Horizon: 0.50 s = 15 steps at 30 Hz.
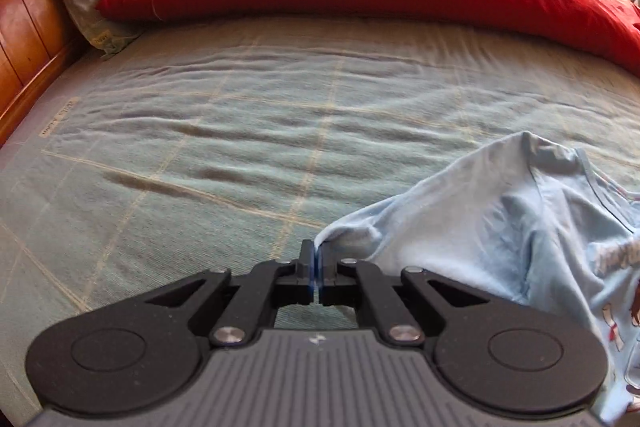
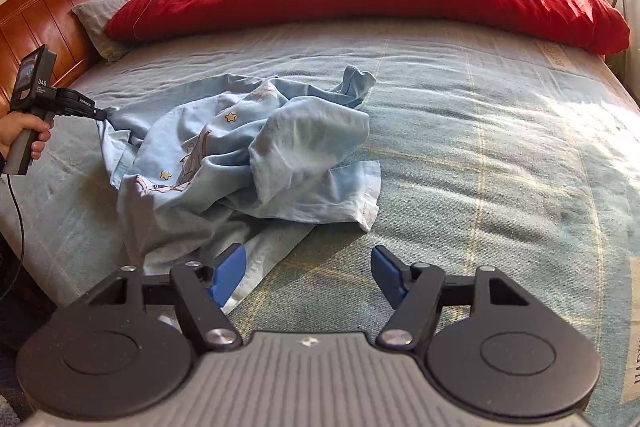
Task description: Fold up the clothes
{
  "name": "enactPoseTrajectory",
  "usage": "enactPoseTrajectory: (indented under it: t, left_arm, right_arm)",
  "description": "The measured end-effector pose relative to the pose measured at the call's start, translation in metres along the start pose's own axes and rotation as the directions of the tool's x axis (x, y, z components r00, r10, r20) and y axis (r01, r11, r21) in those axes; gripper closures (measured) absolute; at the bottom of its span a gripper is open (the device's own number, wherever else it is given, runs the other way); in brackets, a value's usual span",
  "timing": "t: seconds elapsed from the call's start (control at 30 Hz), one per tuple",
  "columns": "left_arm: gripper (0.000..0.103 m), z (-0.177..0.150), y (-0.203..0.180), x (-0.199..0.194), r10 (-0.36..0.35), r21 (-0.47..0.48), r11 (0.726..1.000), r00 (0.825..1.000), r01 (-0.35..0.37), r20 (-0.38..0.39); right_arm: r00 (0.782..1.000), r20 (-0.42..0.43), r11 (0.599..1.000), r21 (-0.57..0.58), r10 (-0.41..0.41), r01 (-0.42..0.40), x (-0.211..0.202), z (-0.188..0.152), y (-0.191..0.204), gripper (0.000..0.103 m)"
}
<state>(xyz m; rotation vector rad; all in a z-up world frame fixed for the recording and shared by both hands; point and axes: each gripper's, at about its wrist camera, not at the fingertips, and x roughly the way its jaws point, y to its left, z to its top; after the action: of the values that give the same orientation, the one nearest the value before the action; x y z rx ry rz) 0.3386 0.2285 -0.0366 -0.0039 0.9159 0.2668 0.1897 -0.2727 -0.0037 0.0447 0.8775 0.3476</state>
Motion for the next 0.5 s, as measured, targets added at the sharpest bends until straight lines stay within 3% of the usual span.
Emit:
enactPoseTrajectory:
  t: [0.23,0.27,0.33,0.4,0.5]
  left_arm:
    - [0.102,0.023,0.016,0.029,0.056,-0.021,0.998,0.998,-0.056,-0.006]
    - [0.094,0.024,0.015,0.033,0.049,-0.021,0.999,0.999,-0.050,-0.018]
    - [0.094,0.023,0.014,0.037,0.039,-0.025,0.999,0.999,-0.040,-0.024]
    - [0.082,0.018,0.013,0.038,0.019,-0.004,1.000,1.000,-0.019,-0.023]
    - [0.074,0.004,0.016,0.031,-0.016,-0.024,1.000,1.000,0.015,-0.024]
  right_arm:
    - [1.000,-0.023,1.000,-0.008,-0.011,0.011,0.012,0.003,0.003,0.030]
    - [1.000,-0.026,1.000,-0.008,-0.012,0.012,0.014,0.004,0.003,0.030]
    - [0.999,-0.032,1.000,-0.009,-0.016,0.016,0.016,0.004,0.003,0.030]
    - [0.999,-0.037,1.000,-0.009,-0.016,0.016,0.019,0.005,0.003,0.030]
    - [0.999,-0.042,1.000,-0.015,-0.010,0.010,0.022,0.007,0.005,0.030]
